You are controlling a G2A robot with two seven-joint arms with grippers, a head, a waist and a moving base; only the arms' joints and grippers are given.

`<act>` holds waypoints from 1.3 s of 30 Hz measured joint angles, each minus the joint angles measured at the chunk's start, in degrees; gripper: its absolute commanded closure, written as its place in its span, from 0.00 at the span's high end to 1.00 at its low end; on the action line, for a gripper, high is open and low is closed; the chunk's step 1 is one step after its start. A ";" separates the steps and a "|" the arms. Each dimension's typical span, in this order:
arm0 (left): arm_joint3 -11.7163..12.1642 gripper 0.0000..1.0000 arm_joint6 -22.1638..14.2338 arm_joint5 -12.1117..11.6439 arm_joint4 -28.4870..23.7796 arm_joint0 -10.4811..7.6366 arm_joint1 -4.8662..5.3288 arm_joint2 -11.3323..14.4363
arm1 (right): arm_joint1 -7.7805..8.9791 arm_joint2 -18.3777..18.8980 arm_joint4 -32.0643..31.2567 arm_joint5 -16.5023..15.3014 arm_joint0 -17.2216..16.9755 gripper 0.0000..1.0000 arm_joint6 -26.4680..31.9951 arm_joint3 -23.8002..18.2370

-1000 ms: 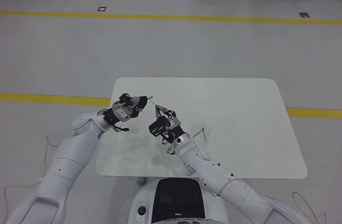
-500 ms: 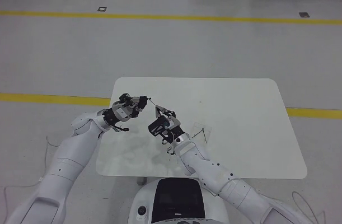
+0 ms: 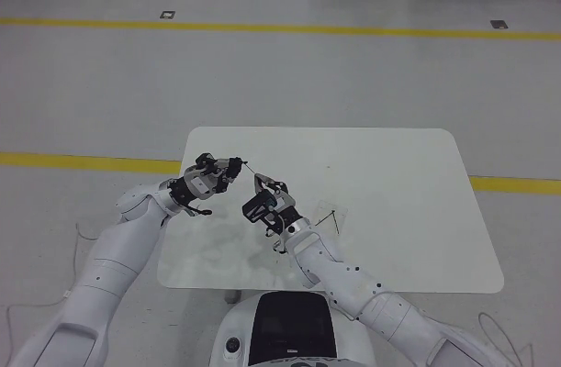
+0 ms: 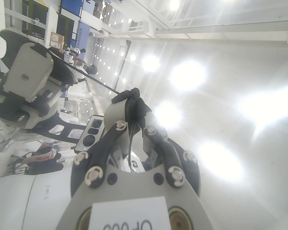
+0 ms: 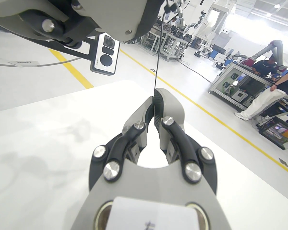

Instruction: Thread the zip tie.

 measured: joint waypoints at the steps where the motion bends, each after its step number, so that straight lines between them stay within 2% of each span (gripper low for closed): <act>1: 0.00 0.00 0.00 0.00 0.00 0.00 0.00 0.00 | -0.01 -0.01 0.00 0.00 0.01 0.00 0.06 0.03; 13: 0.00 0.00 0.00 0.00 0.00 0.00 0.00 0.00 | -0.23 0.39 0.00 0.00 0.06 0.00 0.71 0.71; 14: 0.00 0.00 0.00 0.00 0.00 0.00 0.00 0.00 | -0.26 0.64 0.00 0.00 -0.10 0.53 0.71 0.58; 15: 0.00 0.00 0.00 0.00 0.00 0.00 0.00 0.00 | -0.28 0.85 0.00 0.00 -0.26 1.00 0.72 0.47; 22: 0.00 0.00 0.00 0.00 0.00 0.00 0.00 0.00 | -0.47 2.76 0.00 0.00 -1.15 1.00 1.35 0.62; 29: 0.00 0.00 0.00 0.00 0.00 0.00 0.00 0.00 | 0.14 7.18 0.23 -0.26 -3.14 1.00 0.69 -0.61; 30: 0.00 0.00 0.00 0.00 0.00 0.00 0.00 0.00 | 0.33 7.88 0.74 -1.13 -3.63 1.00 0.61 -1.15; 32: 0.00 0.00 0.00 0.00 0.00 0.00 0.00 0.00 | 0.91 9.81 2.33 -5.28 -4.61 1.00 -0.03 -2.55; 34: 0.00 0.00 0.00 0.00 0.00 0.00 0.00 0.00 | 1.11 10.51 3.04 -7.89 -4.90 1.00 -0.44 -3.04; 39: 0.00 0.00 0.00 0.00 0.00 0.00 0.00 0.00 | 1.08 10.39 2.90 -6.77 -4.85 1.00 -0.38 -2.96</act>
